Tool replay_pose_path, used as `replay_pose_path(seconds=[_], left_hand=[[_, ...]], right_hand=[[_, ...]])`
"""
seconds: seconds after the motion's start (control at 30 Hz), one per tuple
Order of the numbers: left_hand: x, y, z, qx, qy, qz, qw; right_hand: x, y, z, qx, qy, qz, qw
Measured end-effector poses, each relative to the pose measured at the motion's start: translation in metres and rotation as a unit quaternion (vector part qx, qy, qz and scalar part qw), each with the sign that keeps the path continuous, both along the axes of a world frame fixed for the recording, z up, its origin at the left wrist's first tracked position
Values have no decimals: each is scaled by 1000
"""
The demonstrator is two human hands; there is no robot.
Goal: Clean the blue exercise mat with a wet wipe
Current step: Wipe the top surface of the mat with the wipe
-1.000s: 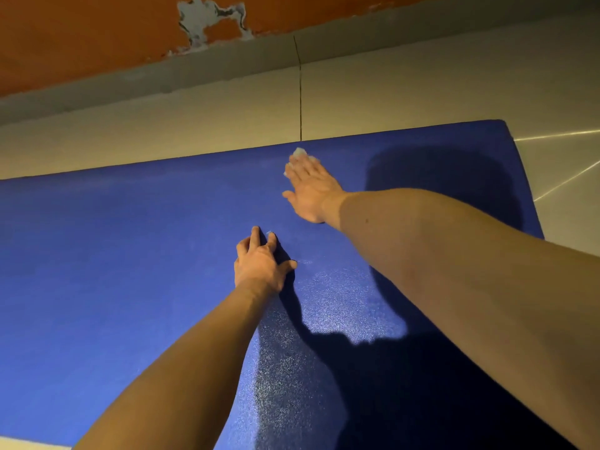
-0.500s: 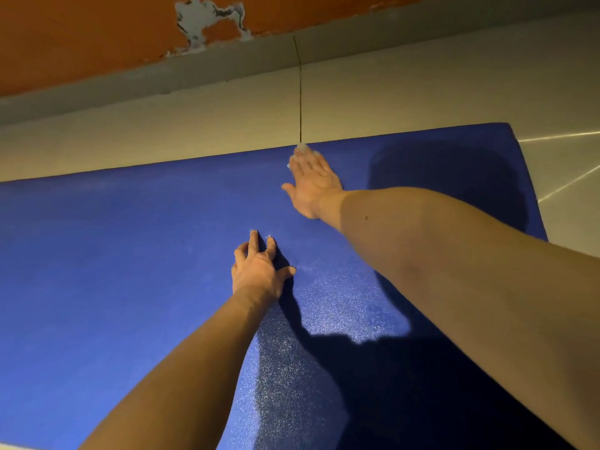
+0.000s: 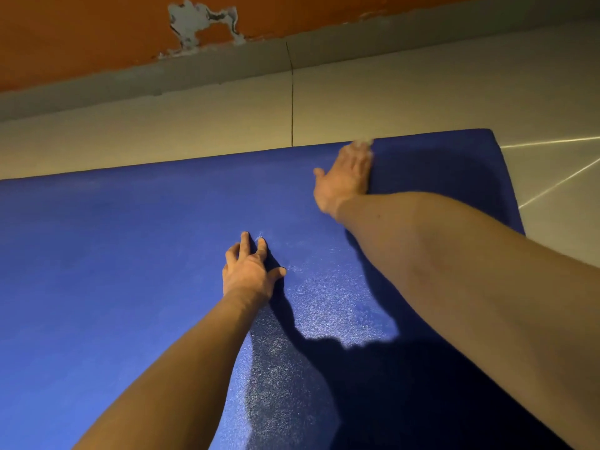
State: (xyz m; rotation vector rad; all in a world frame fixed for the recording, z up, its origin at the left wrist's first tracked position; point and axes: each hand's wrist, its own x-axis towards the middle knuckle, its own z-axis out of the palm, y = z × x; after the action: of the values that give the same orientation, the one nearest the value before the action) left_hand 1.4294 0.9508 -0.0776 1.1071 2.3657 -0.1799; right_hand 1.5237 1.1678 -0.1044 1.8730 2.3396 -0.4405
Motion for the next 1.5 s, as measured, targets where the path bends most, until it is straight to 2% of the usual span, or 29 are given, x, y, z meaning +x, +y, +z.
replay_pose_path(seconds=[0.13, 0.17, 0.23, 0.33, 0.4, 0.47, 0.57, 0.63, 0.7, 0.77, 0.9, 0.97, 1.03, 1.13, 1.23, 1.3, 1.37, 1.5], left_hand=[[0, -1, -1, 4, 10, 1, 1000], [0, -2, -1, 8, 14, -1, 1000], [2, -4, -1, 20, 15, 4, 1000], [8, -9, 0, 46, 19, 14, 999], [12, -13, 1, 60, 27, 9, 998], [15, -17, 2, 60, 38, 0, 997], [19, -20, 2, 63, 44, -7, 997], [23, -19, 3, 68, 45, -6, 997], [27, -19, 5, 65, 40, -8, 997], [31, -21, 7, 64, 37, -12, 997], [35, -34, 9, 52, 28, -24, 998], [36, -40, 9, 50, 26, -30, 998], [38, -45, 9, 48, 25, -35, 998], [40, -49, 9, 47, 21, -35, 998], [44, -50, 10, 48, 16, -32, 998], [47, -52, 10, 47, 13, -34, 998], [49, -55, 9, 44, 7, -35, 998], [50, -65, 10, 31, -3, -39, 999]], right_hand=[[23, -16, -10, 29, 1, 221, 975], [36, -7, -10, 36, -5, 250, 968], [63, 13, -6, 38, -11, 211, 977], [90, 29, -1, 14, 6, 62, 998], [82, 20, 0, 20, -16, 33, 999], [66, -2, -1, 31, -12, 58, 998], [45, -51, -8, 14, 68, 164, 984], [38, -84, -8, 41, 20, 272, 961], [43, -89, -9, 43, -7, 329, 943], [57, -72, -5, 51, -16, 311, 949], [89, -39, 6, 43, -99, 122, 987], [83, -45, 9, 30, -109, 82, 990], [69, -70, 8, 31, -87, 80, 993], [54, -127, -1, 20, -18, 171, 985], [59, -148, -5, 33, -27, 277, 960], [71, -134, -9, 44, -19, 308, 950], [92, -112, -8, 71, -39, 280, 957], [121, -88, -3, 61, -38, 117, 991]])
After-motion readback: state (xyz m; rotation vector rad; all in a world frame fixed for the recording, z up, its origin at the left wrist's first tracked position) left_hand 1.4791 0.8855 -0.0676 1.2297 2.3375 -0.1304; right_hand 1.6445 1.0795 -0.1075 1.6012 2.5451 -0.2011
